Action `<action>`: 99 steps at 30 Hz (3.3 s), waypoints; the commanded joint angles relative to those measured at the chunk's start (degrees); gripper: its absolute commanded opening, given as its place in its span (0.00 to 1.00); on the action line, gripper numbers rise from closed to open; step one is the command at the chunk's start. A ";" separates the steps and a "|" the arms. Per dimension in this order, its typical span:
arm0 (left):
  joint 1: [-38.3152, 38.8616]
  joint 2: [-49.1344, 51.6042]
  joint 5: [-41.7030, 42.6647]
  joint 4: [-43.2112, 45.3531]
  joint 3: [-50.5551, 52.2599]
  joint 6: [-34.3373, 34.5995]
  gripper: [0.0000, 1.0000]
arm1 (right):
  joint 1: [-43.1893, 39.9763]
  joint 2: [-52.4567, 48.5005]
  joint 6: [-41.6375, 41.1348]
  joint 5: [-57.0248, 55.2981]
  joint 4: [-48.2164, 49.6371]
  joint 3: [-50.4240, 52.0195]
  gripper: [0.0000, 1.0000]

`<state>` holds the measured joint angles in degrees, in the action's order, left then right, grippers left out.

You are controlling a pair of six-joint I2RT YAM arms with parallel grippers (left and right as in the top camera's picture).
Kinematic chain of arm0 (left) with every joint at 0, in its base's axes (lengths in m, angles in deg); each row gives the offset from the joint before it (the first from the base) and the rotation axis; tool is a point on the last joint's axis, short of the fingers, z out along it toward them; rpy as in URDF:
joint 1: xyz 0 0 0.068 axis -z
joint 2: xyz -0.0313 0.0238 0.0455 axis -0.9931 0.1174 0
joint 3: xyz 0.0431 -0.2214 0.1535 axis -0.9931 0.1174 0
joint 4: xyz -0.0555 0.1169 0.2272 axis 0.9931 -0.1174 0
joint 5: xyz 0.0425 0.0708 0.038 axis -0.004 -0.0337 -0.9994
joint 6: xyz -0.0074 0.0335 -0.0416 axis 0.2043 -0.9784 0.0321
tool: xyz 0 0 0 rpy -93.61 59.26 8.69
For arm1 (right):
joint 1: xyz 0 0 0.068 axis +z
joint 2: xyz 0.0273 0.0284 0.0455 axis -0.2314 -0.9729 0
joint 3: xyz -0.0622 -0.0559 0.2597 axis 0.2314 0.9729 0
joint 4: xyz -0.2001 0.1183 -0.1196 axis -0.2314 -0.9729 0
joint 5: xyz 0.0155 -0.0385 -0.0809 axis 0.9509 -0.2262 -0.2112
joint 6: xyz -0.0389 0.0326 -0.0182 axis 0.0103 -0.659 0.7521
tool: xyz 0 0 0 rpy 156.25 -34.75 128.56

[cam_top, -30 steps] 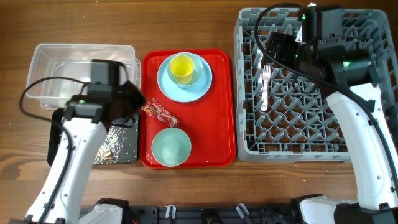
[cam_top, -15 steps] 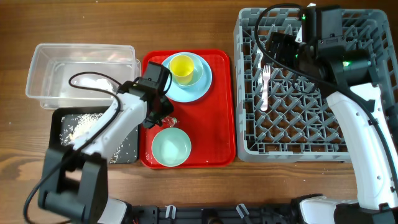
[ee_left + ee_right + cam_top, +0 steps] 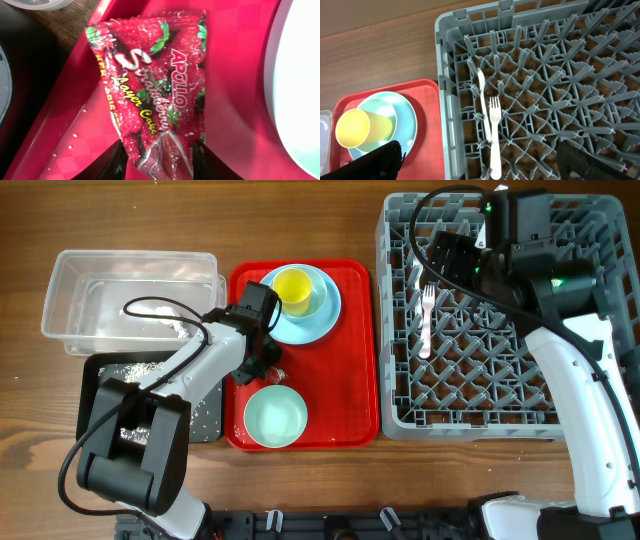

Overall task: Sort waste into correct bins and load items into the dishwasher rack
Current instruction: 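Reach the left gripper to the red wrapper on the red tray and grasp it, then carry the red wrapper with the left gripper and release it into the clear bin, then retract the left arm aside and move the right gripper toward the yellow cup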

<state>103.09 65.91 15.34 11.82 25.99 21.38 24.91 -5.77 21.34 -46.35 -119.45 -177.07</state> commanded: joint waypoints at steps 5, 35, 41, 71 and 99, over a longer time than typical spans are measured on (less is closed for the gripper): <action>0.31 0.76 -1.03 0.96 1.03 0.50 0.40 | 0.07 -0.55 0.28 -0.42 0.15 -0.26 1.00; -13.75 -22.62 -13.62 12.50 0.66 -1.73 0.05 | 0.07 -0.55 0.28 -0.42 0.17 -0.26 1.00; -23.65 -14.73 -11.39 18.47 0.66 -1.70 0.27 | 0.07 -0.55 0.28 -0.42 0.15 -0.26 1.00; -9.27 -30.91 23.08 -4.28 -1.01 -13.70 1.00 | 0.07 -0.55 0.28 -0.42 0.15 -0.26 1.00; -55.84 -31.30 18.53 -16.24 -11.19 -19.47 1.00 | 12.33 -4.59 6.64 14.38 8.57 -4.76 0.17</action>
<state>47.51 34.72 33.81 -4.37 15.60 3.21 31.92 -6.71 20.31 -33.46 -108.19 -177.29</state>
